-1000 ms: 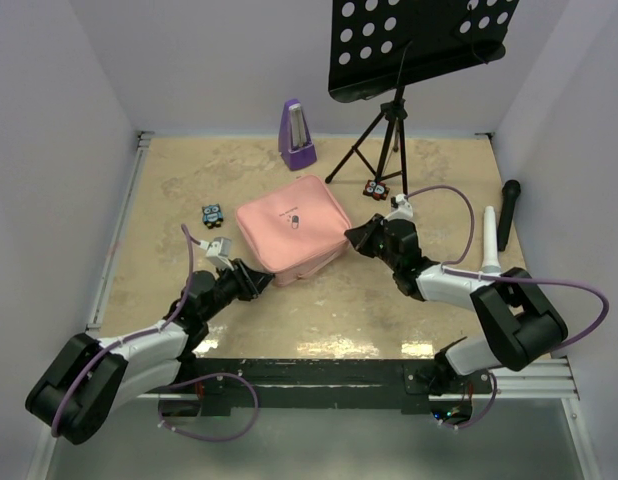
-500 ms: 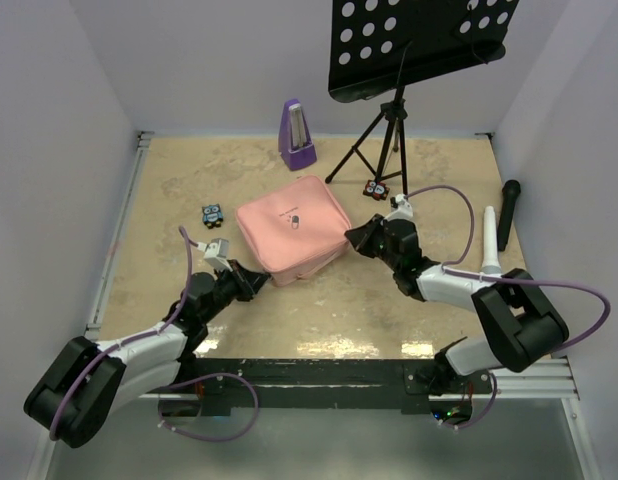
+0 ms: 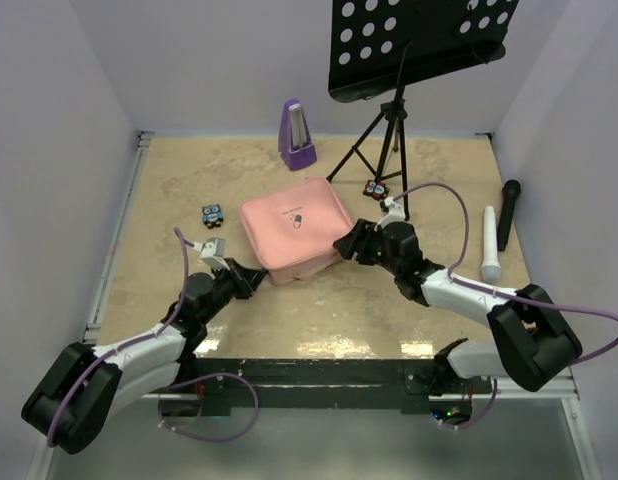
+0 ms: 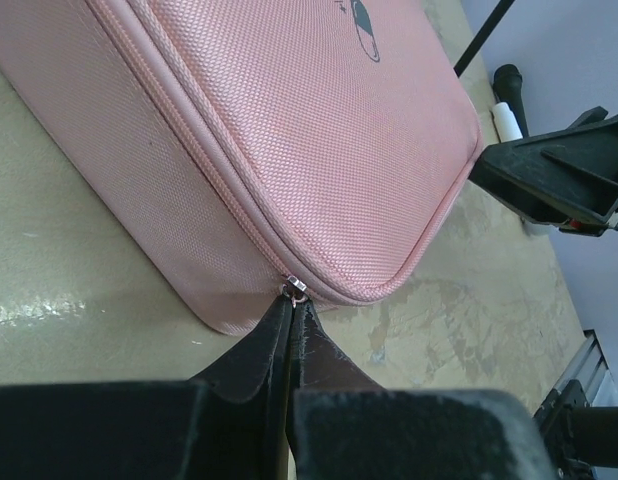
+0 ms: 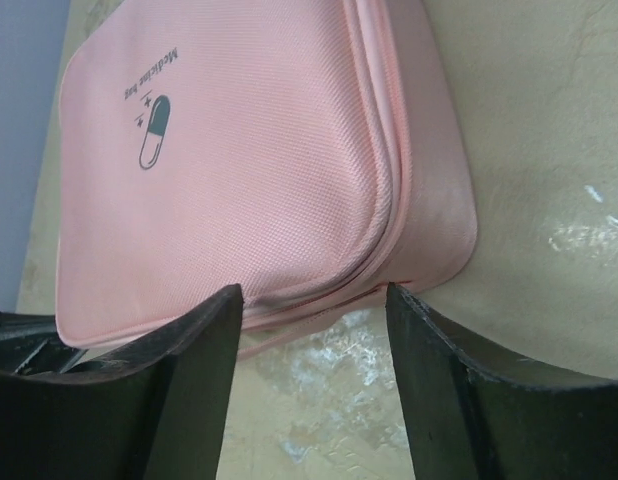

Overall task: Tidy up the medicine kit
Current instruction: Adjust the medicine box at the center of the board.

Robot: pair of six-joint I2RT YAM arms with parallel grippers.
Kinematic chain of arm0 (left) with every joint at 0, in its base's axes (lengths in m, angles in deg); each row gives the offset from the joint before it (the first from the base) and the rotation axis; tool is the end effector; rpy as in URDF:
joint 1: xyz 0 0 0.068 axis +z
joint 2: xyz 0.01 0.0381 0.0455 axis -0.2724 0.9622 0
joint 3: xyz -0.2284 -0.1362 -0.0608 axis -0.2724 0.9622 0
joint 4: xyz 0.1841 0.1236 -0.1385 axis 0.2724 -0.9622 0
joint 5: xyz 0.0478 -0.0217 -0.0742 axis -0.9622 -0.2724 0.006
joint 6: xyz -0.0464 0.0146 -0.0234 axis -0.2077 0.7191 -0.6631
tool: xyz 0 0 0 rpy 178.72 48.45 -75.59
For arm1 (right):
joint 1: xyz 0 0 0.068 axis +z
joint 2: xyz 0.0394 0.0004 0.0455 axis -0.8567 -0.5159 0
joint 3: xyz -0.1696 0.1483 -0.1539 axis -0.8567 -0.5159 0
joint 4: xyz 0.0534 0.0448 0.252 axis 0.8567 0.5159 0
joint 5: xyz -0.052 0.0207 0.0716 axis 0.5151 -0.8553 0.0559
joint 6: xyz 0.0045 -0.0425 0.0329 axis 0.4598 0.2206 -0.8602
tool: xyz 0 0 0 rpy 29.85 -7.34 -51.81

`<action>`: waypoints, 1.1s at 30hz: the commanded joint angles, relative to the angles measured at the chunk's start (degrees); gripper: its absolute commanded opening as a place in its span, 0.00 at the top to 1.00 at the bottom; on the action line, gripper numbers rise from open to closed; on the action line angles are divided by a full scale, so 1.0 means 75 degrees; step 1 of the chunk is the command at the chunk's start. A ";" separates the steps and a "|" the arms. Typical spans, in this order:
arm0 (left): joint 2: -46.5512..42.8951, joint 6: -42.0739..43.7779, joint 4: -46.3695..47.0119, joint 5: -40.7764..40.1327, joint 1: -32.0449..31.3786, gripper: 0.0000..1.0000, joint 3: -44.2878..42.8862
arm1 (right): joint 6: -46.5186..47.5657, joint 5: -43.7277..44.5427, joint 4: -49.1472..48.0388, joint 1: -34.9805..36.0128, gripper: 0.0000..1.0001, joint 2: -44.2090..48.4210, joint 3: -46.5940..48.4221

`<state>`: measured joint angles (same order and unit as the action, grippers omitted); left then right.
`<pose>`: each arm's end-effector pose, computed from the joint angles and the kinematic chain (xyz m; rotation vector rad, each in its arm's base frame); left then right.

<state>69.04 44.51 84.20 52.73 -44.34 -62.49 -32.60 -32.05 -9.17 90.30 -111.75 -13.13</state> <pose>0.1497 -0.0844 0.1459 -0.2133 1.8901 -0.9650 0.2306 0.1418 0.1926 0.1516 2.0574 0.8343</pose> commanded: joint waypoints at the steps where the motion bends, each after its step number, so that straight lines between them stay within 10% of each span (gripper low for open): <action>1: -0.0328 0.0210 0.0344 -0.0183 -0.0004 1.00 0.0715 | 0.0205 -0.0322 0.0134 0.0027 0.34 -0.0013 0.0394; 33: 0.0445 0.0116 0.0262 -0.0241 -0.0004 1.00 0.0703 | 0.0746 0.1026 0.1576 0.1081 0.23 0.0465 0.1439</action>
<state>71.42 45.12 84.77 52.23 -44.34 -62.51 -22.28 -26.70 3.18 98.17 -110.86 -0.17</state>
